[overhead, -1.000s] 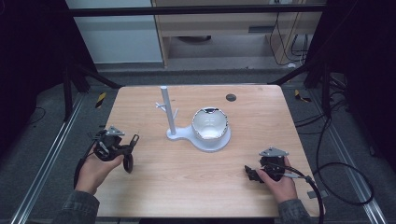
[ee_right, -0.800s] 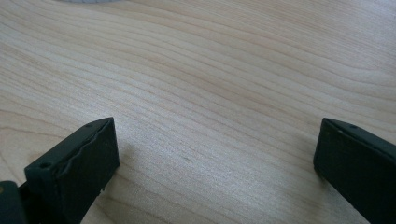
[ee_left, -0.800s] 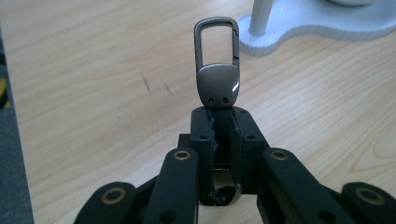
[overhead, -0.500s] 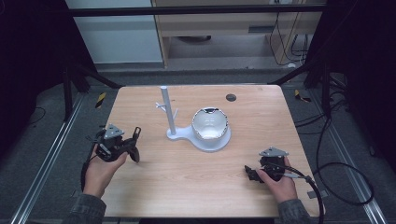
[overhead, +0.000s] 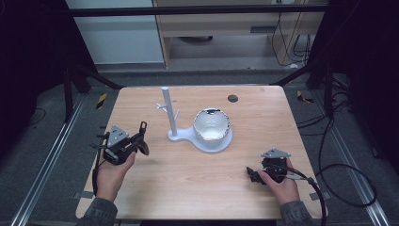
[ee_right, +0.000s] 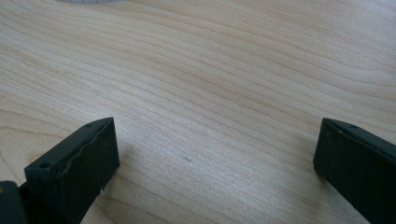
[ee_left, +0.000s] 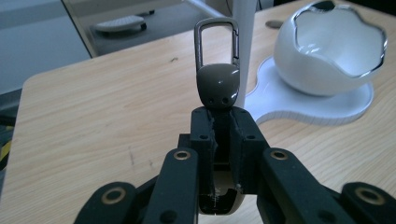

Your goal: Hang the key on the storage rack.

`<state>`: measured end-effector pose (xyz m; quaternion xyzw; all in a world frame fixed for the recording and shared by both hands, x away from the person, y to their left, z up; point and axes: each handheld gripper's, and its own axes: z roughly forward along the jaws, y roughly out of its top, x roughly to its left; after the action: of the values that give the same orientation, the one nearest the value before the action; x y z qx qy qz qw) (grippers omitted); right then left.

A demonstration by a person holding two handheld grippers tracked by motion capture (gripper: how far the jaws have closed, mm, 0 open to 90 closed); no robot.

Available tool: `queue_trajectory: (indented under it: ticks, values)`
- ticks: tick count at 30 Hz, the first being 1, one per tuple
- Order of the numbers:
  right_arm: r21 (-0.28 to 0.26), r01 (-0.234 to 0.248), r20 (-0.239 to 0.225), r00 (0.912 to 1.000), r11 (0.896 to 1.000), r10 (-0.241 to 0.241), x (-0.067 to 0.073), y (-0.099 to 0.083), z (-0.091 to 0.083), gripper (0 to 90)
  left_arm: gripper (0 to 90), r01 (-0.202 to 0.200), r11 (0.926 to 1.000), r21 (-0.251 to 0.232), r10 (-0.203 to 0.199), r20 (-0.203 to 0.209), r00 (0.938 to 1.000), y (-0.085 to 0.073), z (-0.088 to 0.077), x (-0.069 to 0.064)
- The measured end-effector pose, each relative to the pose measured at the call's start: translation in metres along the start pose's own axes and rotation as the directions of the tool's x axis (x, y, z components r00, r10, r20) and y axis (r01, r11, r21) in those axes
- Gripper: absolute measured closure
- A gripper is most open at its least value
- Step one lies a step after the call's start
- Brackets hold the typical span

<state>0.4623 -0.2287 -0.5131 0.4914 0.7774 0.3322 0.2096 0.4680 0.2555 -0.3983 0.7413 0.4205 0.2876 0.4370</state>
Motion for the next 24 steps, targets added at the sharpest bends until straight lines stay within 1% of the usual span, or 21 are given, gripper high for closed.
queue_trajectory:
  ticks: [5, 8, 15, 21, 24]
  values:
    - [0.000, 0.000, 0.000, 1.0000, 1.000, 0.000, 0.000, 0.000, 0.000, 0.5, 80.9, -0.007, 0.9993, -0.036, 0.007, 0.009, 0.9999, 0.002, 0.004, -0.011]
    - [0.000, 0.000, 0.000, 1.0000, 1.000, 0.000, 0.000, 0.000, 0.000, 0.5, 80.9, -0.013, 0.9990, -0.042, 0.014, 0.015, 0.9998, 0.002, 0.007, -0.016]
    - [0.000, 0.000, 0.000, 1.0000, 1.000, 0.000, 0.000, 0.000, 0.000, 0.5, 80.9, -0.010, 0.9977, -0.067, 0.011, 0.022, 0.9997, 0.004, 0.012, -0.026]
    - [0.000, 0.001, 0.000, 1.0000, 1.000, -0.001, 0.000, 0.000, 0.000, 0.5, 80.9, -0.003, 0.9966, -0.083, 0.005, 0.022, 0.9997, 0.007, 0.012, -0.028]
    - [0.000, 0.000, 0.000, 1.0000, 1.000, 0.000, 0.000, 0.000, 0.000, 0.5, 80.9, 0.003, 0.9953, -0.097, -0.001, 0.014, 0.9999, 0.009, 0.011, -0.028]
